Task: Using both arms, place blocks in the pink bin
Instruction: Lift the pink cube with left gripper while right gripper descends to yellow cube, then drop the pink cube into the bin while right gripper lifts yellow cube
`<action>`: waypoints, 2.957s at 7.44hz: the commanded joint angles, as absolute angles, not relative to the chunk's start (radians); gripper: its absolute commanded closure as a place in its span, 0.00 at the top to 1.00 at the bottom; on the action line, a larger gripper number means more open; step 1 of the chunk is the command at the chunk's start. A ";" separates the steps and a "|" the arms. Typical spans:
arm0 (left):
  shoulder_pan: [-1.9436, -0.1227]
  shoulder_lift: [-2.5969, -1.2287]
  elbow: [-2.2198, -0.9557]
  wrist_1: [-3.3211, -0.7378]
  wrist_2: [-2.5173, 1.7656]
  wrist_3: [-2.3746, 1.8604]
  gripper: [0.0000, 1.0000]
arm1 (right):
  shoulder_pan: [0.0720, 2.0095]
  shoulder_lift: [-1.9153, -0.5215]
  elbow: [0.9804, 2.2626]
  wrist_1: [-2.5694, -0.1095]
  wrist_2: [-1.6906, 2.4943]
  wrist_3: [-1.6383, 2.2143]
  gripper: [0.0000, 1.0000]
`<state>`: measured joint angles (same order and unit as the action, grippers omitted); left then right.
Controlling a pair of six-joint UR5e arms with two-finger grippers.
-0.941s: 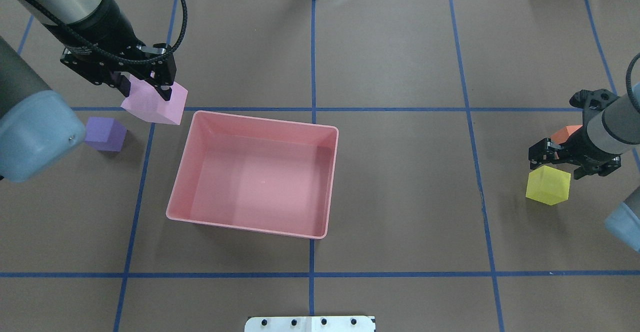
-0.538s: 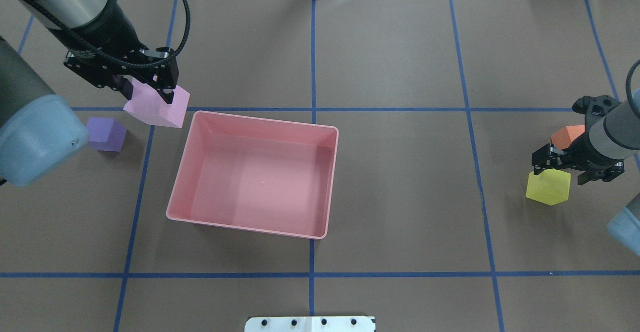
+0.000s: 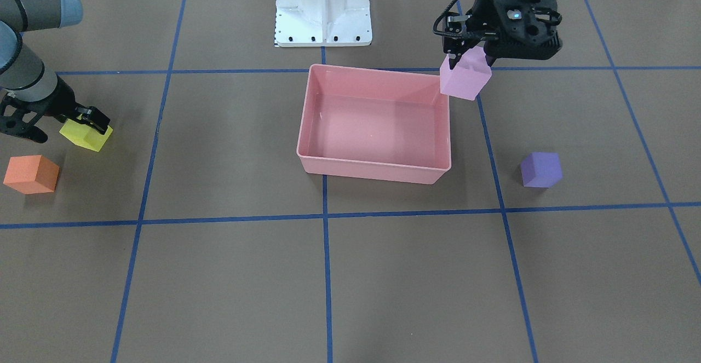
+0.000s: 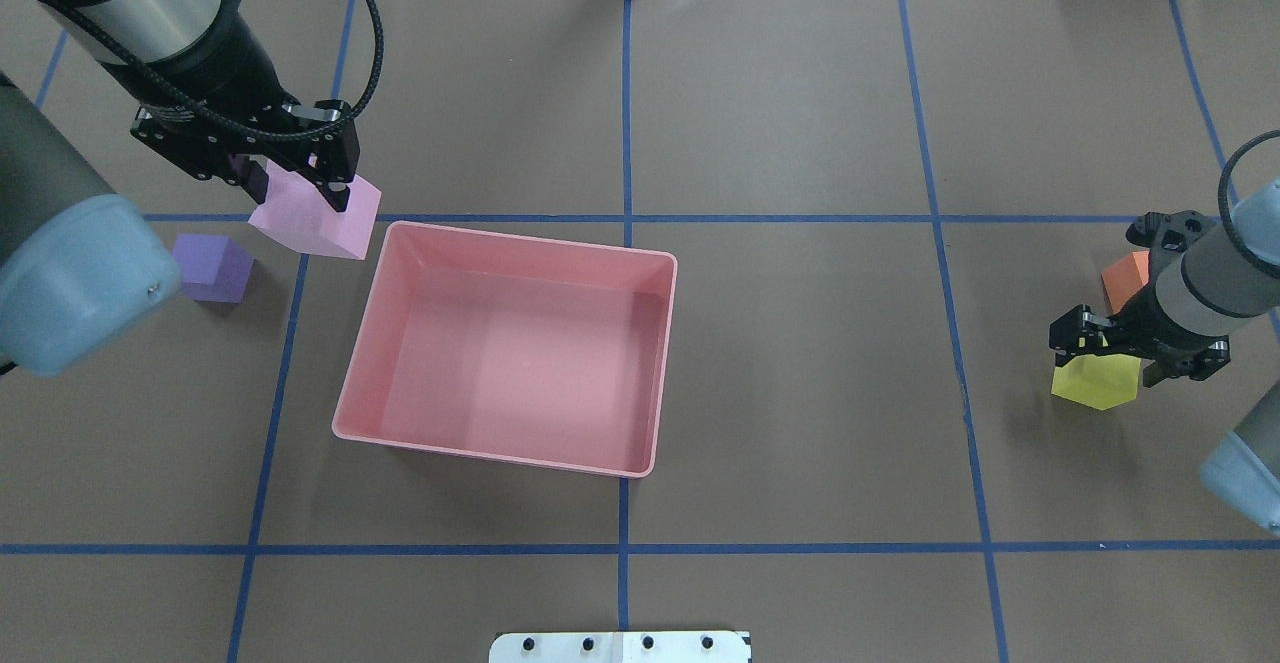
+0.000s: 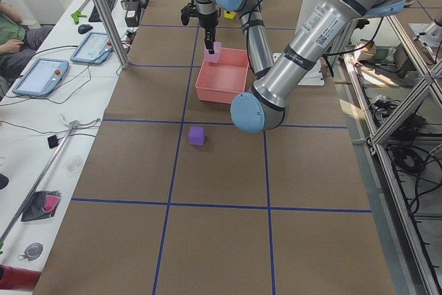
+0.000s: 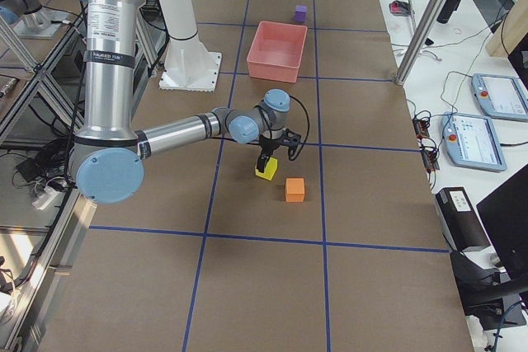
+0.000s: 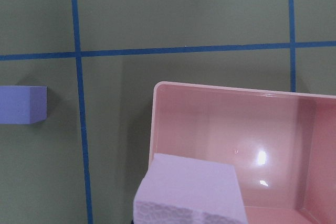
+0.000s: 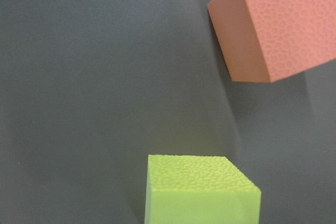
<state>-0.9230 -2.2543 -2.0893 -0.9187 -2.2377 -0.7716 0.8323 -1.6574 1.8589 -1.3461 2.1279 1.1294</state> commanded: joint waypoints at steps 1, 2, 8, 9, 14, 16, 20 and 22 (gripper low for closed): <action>-0.922 -2.258 -2.089 -0.919 -2.237 -0.772 0.11 | 0.830 -1.657 1.848 -1.347 2.123 1.131 0.84; -0.922 -2.260 -2.089 -0.919 -2.237 -0.772 0.11 | 0.830 -1.655 1.844 -1.347 2.122 1.131 0.58; -0.743 -2.378 -2.023 -0.940 -2.179 -0.989 0.11 | 0.939 -1.637 1.948 -1.348 2.183 1.127 0.00; -0.692 -2.379 -1.991 -1.000 -2.137 -1.041 0.14 | 0.959 -1.628 1.965 -1.347 2.201 1.126 0.00; -0.532 -2.370 -1.792 -1.246 -1.927 -1.172 1.00 | 1.034 -1.537 2.032 -1.345 2.318 1.127 0.00; -0.534 -2.370 -1.801 -1.243 -1.924 -1.161 1.00 | 1.034 -1.445 2.029 -1.377 2.319 1.129 0.00; -0.668 -2.367 -1.952 -1.020 -1.931 -0.914 1.00 | 0.936 -1.108 2.025 -1.689 2.312 1.213 0.00; -0.777 -2.254 -2.008 -0.994 -1.953 -0.756 0.99 | 0.841 -1.019 2.022 -1.689 2.258 1.401 0.00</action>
